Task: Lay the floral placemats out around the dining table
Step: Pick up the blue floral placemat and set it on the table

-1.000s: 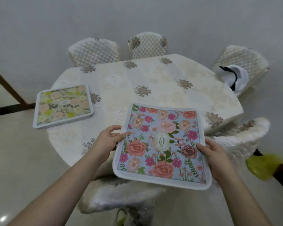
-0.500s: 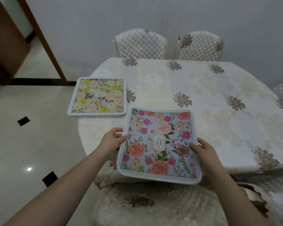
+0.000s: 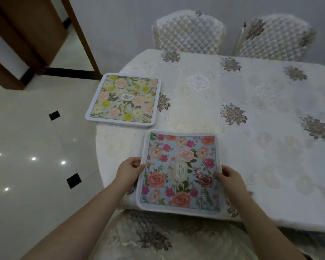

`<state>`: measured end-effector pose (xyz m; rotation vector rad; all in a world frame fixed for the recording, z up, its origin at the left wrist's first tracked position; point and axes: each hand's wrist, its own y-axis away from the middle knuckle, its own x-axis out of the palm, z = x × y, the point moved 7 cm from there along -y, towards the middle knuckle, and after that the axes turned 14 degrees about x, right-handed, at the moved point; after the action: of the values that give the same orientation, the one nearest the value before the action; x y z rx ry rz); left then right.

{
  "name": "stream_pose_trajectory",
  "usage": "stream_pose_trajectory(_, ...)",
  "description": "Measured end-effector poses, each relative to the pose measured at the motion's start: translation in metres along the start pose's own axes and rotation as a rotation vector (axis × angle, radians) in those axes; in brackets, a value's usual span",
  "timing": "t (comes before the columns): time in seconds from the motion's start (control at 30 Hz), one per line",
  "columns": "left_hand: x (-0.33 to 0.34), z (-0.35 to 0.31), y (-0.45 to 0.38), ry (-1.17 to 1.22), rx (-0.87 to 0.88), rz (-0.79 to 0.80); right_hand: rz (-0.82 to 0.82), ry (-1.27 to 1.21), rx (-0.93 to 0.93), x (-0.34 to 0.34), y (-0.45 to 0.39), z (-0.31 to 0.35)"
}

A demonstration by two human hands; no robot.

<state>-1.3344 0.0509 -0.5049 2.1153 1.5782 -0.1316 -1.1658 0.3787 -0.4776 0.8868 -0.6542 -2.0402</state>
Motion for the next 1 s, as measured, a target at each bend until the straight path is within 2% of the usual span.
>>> stream_pose_trajectory(0.27, -0.011, -0.001, -0.006, -0.221, 0.119, -0.099, -0.059, 0.081, -0.074, 0.005, -0.011, 0.005)
stream_pose_trajectory(0.57, -0.01, -0.005, -0.006, -0.31, 0.171, -0.109, -0.22, 0.248, -0.13, 0.006, -0.016, 0.007)
stream_pose_trajectory(0.77, -0.01, -0.006, -0.003, -0.288, 0.218, -0.114, -0.292, 0.286, -0.188, 0.009, -0.015, 0.006)
stream_pose_trajectory(0.9, -0.01, -0.009, -0.007, -0.368, 0.269, -0.096, -0.329, 0.339, -0.203, 0.011, -0.022, 0.004)
stream_pose_trajectory(1.0, -0.009, -0.015, -0.01, -0.501, 0.371, -0.097, -0.384, 0.331, -0.244, 0.014, -0.02, 0.007)
